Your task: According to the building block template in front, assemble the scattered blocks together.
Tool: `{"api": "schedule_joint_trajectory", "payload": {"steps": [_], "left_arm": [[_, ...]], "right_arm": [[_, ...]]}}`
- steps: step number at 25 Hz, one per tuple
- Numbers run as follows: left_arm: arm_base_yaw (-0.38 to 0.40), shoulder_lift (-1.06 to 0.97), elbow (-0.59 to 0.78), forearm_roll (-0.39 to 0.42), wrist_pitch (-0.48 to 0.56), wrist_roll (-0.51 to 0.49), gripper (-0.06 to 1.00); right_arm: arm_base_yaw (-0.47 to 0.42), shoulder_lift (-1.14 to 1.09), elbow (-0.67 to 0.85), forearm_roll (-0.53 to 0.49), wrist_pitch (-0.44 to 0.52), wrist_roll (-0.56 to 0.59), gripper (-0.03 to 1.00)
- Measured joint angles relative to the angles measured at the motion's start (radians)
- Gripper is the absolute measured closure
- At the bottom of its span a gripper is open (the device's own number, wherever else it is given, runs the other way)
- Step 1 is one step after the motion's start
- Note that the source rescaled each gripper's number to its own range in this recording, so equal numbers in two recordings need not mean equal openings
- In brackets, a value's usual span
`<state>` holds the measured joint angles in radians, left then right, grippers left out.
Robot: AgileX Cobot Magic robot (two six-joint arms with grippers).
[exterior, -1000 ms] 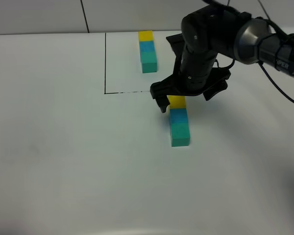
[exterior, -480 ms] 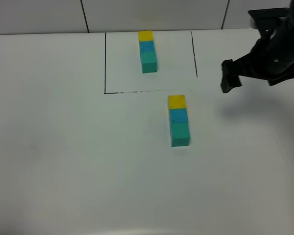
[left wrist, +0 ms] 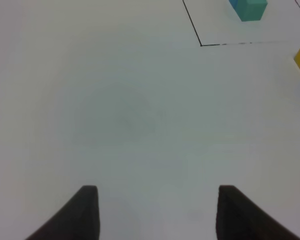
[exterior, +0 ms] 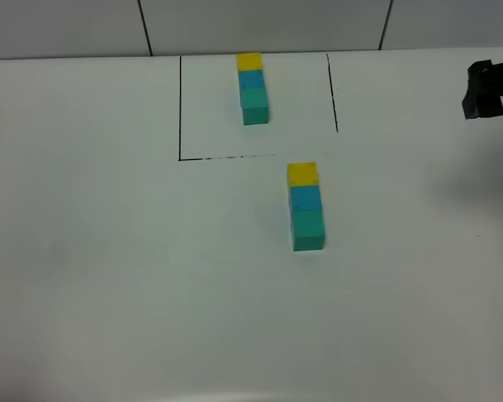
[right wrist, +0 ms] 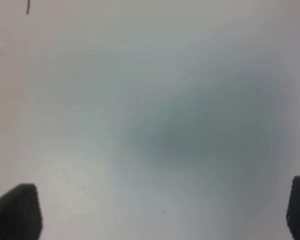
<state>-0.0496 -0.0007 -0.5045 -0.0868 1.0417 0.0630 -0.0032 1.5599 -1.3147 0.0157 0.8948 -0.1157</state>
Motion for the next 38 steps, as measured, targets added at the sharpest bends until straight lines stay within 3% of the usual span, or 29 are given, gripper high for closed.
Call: {"api": "schedule_joint_trajectory", "payload": {"steps": [6,13,19,23,28,38], "left_arm": [[0.000,0.000,0.000,0.000,0.000,-0.001,0.80],[0.000,0.000,0.000,0.000,0.000,-0.001,0.80],[0.000,0.000,0.000,0.000,0.000,-0.001,0.80],[0.000,0.000,0.000,0.000,0.000,-0.001,0.80],[0.000,0.000,0.000,0.000,0.000,-0.001,0.80],[0.000,0.000,0.000,0.000,0.000,-0.001,0.80]], "right_arm": [[0.000,-0.069,0.001,0.002,0.044,0.016,-0.03],[0.000,-0.265,0.020,0.040,0.018,0.021,-0.03],[0.001,-0.485,0.287,0.094,-0.153,0.023,-0.03],[0.001,-0.639,0.423,0.095,-0.190,0.029,-0.03],[-0.007,-0.833,0.530,0.094,-0.183,0.054,-0.03],[-0.030,-1.224,0.728,0.049,-0.073,0.087,-0.03]]}}
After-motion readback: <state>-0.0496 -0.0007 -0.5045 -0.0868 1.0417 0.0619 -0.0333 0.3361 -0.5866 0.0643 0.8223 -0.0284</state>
